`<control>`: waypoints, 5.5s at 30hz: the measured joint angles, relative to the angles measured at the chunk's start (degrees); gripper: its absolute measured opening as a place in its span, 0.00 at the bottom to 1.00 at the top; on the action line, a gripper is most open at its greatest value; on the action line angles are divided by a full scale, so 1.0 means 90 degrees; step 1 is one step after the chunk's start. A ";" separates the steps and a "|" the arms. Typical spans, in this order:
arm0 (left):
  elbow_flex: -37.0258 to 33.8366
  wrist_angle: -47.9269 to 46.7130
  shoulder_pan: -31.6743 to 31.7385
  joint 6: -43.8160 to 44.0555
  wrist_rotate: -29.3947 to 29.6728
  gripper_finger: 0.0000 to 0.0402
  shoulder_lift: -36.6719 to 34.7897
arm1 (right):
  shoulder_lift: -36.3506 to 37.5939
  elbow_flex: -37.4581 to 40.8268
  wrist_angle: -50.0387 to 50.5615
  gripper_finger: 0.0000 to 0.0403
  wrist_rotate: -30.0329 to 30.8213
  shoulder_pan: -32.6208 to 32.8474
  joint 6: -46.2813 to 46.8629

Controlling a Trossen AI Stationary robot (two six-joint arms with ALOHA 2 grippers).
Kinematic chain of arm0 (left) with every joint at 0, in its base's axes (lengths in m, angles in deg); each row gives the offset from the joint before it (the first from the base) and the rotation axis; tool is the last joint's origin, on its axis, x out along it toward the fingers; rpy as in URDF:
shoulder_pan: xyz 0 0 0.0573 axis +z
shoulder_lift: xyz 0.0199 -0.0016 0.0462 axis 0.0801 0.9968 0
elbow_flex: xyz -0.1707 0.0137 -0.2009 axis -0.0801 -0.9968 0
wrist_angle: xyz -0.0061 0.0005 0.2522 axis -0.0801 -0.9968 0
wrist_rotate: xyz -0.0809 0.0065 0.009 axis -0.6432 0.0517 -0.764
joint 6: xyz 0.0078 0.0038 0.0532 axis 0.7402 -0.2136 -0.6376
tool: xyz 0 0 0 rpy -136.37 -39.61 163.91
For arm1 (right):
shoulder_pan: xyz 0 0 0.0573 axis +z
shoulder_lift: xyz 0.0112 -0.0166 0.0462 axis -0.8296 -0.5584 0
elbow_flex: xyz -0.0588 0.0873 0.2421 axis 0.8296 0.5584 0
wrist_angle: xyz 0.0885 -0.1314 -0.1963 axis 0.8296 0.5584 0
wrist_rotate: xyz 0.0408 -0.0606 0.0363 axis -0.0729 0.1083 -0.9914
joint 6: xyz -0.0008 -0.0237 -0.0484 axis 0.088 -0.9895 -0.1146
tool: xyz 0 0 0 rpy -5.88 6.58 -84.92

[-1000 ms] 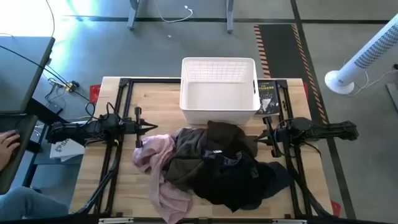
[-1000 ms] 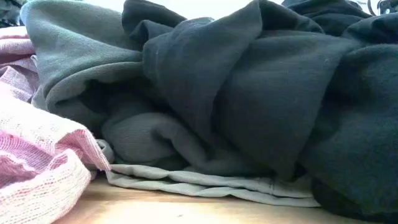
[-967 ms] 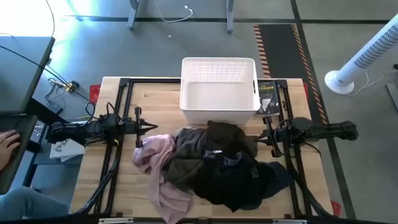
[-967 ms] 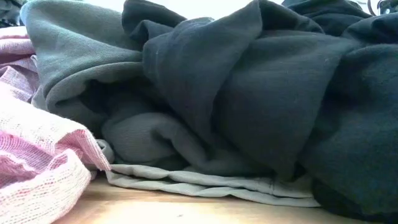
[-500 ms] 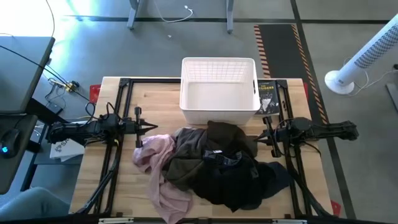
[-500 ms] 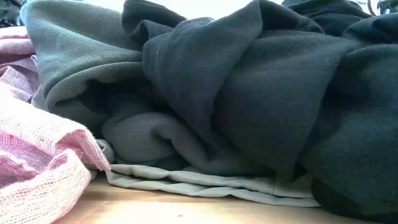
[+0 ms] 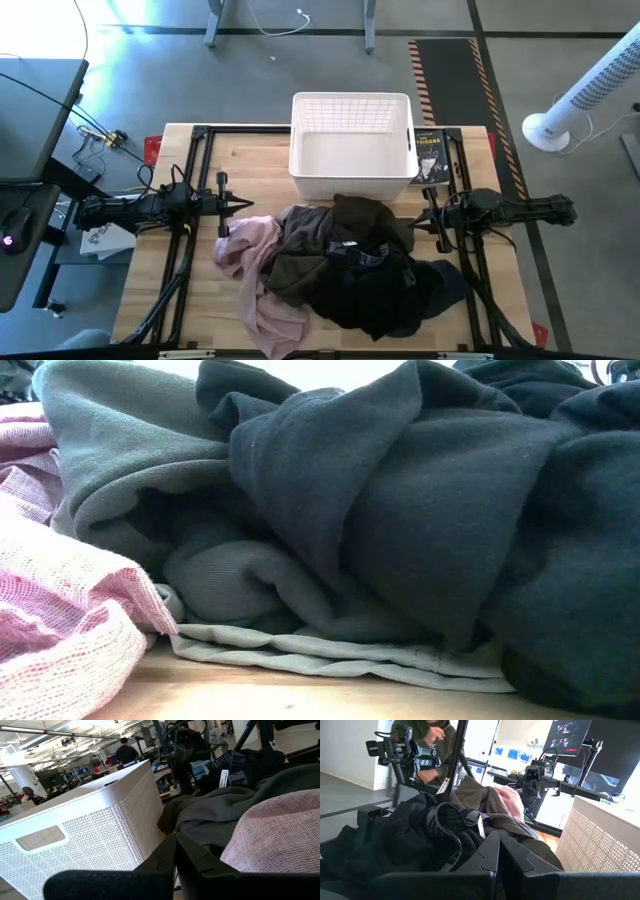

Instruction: Sort clothes

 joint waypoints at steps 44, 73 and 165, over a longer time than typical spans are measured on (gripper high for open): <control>0.0001 0.0005 -0.0002 -0.0001 0.0008 0.01 0.0001 | 0.0002 -0.0001 0.0000 0.00 0.0047 0.0002 -0.0064; 0.0000 0.0317 -0.0001 0.2668 0.0690 0.01 0.0000 | -0.0142 -0.0816 -0.5008 0.00 -0.1754 0.0033 -0.0527; 0.0001 0.0770 -0.0024 0.3662 0.1238 0.01 -0.0001 | -1.1962 -0.9764 0.7594 0.05 -0.0872 0.2076 0.3243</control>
